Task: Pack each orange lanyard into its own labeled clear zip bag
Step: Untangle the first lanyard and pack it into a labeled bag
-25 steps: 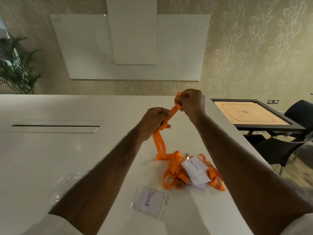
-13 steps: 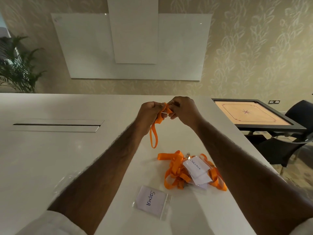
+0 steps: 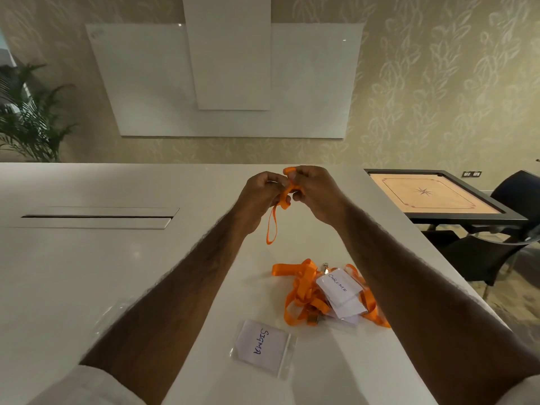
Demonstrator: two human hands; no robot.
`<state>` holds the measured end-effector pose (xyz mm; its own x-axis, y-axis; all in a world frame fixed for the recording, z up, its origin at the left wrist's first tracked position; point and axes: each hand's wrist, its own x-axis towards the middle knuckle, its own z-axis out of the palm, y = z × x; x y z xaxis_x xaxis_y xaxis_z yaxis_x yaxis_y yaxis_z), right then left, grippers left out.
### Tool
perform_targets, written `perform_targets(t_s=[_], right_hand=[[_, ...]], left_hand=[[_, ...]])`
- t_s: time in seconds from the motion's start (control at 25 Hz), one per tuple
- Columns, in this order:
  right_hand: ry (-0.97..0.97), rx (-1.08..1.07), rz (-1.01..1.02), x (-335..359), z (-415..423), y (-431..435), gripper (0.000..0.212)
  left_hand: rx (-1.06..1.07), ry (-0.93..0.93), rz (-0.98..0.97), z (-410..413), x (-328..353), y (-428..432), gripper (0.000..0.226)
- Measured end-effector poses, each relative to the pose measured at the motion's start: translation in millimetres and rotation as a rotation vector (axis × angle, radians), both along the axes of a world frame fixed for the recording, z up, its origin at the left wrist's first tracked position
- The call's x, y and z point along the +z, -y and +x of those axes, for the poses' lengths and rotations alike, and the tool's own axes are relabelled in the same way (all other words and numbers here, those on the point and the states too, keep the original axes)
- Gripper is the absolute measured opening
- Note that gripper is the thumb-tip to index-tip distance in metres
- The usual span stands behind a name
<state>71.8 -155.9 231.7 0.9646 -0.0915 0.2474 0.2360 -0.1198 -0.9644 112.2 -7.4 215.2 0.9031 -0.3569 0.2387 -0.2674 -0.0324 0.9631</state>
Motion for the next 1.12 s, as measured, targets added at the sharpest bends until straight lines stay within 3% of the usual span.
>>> perform_targets(t_s=[0.28,0.44,0.76,1.12], right_hand=[[0.023,-0.272,0.360,12.9,4.5,18.7,0.018],[-0.047,-0.316,0.547,13.3,0.6,29.7,0.021],[-0.185,-0.232,0.114,-0.6,-6.5,-30.5,0.021],[-0.212,-0.291,0.027,-10.0,-8.4,-65.9,0.021]], left_hand=[[-0.202,-0.054,0.141,-2.7,-18.1,-17.6,0.019],[-0.251,-0.054,0.183,-3.2,-26.3,-33.3,0.015],[0.138,0.112,0.183,-6.8,-15.1,-18.3,0.009],[0.265,0.140,0.329,-16.2,-12.1,-23.5,0.016]])
